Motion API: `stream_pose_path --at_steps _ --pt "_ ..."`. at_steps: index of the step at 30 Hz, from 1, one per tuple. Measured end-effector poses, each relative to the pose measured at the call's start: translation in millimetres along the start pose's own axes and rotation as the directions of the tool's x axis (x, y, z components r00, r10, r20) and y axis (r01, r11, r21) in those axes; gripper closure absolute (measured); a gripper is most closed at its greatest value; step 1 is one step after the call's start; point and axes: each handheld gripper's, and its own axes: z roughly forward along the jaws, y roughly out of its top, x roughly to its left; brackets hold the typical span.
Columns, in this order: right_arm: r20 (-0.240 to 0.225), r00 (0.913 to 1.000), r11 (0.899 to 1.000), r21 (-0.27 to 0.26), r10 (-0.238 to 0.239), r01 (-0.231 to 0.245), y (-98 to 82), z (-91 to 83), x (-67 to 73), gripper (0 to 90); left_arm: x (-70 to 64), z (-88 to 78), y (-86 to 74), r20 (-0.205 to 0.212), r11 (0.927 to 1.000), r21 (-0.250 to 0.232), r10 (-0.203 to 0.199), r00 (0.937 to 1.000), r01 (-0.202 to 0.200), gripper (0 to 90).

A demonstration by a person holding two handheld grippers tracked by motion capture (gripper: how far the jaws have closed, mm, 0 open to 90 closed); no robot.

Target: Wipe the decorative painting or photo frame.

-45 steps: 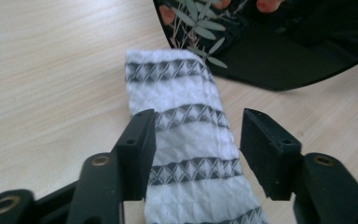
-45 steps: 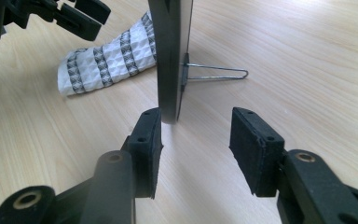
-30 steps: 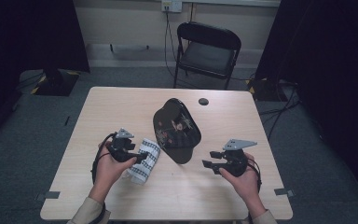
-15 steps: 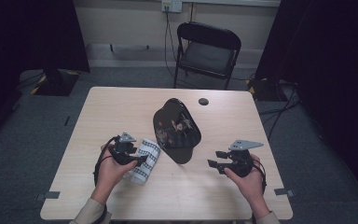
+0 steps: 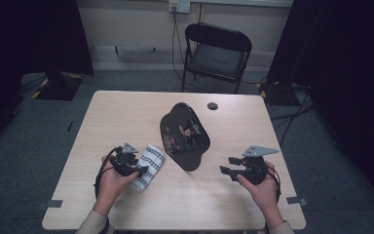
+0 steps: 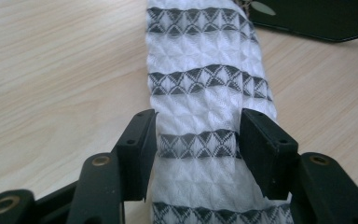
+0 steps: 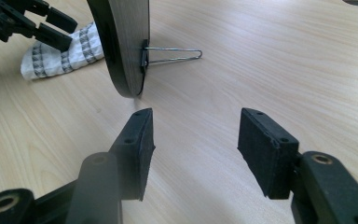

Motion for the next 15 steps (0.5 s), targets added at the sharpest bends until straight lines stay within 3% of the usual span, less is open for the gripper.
stream_pose_path --at_steps 15 --pt "0.016 0.9998 1.0 0.005 0.015 -0.015 -5.7 -0.6 -9.4 44.0 16.3 -23.5 -11.8 0.014 0.998 -0.039 -0.049 0.9987 0.049 35.2"
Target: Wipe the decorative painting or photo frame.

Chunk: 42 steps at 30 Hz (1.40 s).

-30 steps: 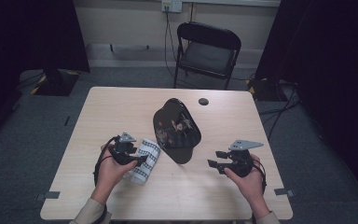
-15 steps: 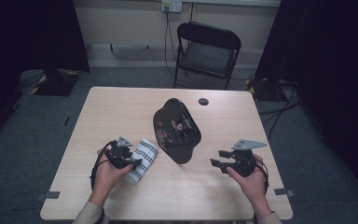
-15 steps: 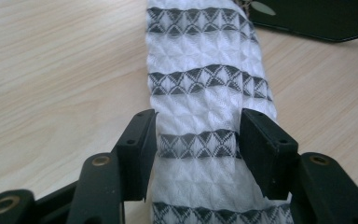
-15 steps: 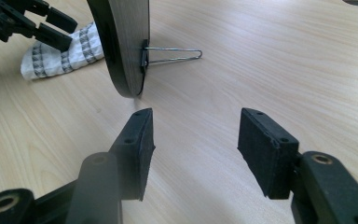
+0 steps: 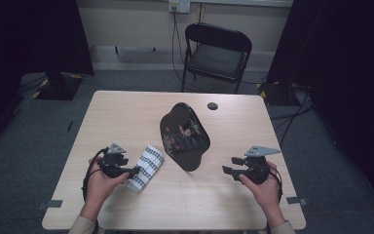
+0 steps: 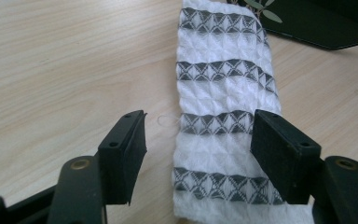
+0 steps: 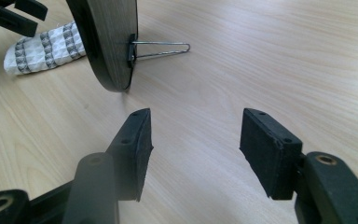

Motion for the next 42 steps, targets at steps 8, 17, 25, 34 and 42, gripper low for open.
stream_pose_path --at_steps 8,17,25,34,42 --pt "0.015 0.9997 1.0 0.004 0.018 -0.019 -5.3 -0.8 -7.3 42.7 4.7 -7.5 -3.1 -0.002 0.9994 -0.031 -0.012 0.9999 0.012 31.7" --pt "0.025 0.9989 0.999 0.009 0.039 -0.039 -12.8 0.4 -15.7 40.3 17.1 -15.7 -8.2 -0.009 0.9992 -0.032 -0.025 0.9996 0.025 29.2" --pt "0.04 0.9981 0.999 0.01 0.047 -0.047 -18.2 2.5 -21.1 38.1 26.6 -23.3 -13.0 -0.025 0.9978 -0.043 -0.051 0.9984 0.05 28.8" --pt "0.054 0.997 0.998 0.021 0.055 -0.056 -25.5 5.8 -28.5 35.0 33.3 -23.2 -17.5 -0.031 0.9972 -0.028 -0.071 0.997 0.07 27.5" --pt "0.066 0.9957 0.997 0.031 0.064 -0.066 -32.8 9.1 -34.9 32.8 36.1 -24.2 -19.5 -0.042 0.9969 -0.027 -0.074 0.9963 0.073 27.2"
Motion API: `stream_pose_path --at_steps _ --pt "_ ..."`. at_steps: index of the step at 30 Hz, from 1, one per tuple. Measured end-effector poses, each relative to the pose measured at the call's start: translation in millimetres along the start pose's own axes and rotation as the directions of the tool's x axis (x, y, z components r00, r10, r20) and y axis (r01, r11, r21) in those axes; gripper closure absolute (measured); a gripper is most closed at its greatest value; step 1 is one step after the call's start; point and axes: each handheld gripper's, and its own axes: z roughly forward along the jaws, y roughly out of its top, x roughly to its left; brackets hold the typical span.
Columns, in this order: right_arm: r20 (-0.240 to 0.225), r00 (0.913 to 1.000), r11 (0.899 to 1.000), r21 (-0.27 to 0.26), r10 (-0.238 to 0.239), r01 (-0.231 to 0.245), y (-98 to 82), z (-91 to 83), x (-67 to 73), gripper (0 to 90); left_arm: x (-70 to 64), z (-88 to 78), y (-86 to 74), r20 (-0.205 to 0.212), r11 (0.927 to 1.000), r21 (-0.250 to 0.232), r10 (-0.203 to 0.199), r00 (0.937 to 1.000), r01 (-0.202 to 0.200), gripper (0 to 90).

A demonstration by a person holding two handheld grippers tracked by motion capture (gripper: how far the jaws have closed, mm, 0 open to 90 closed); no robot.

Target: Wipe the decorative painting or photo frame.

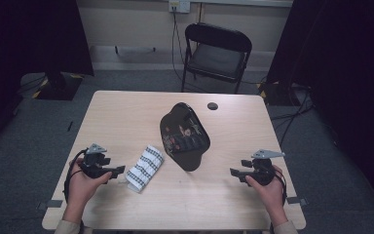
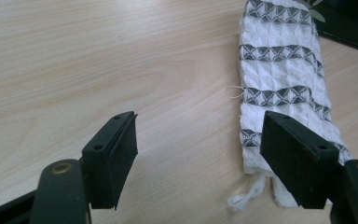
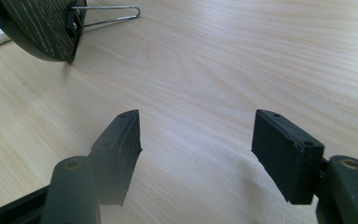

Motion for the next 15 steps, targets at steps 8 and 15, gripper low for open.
stream_pose_path --at_steps 8,15 --pt "0.016 0.9999 1.0 0.009 -0.004 0.004 -6.2 4.4 -6.7 30.2 -0.2 0.5 -2.7 -0.005 0.9999 0.013 0.0 1.0 0.0 26.8" --pt "0.017 0.9997 1.0 0.018 -0.019 0.018 -6.5 9.7 -8.6 28.3 -1.6 -1.1 -5.3 -0.005 0.9998 0.012 0.014 0.9999 -0.014 26.7"
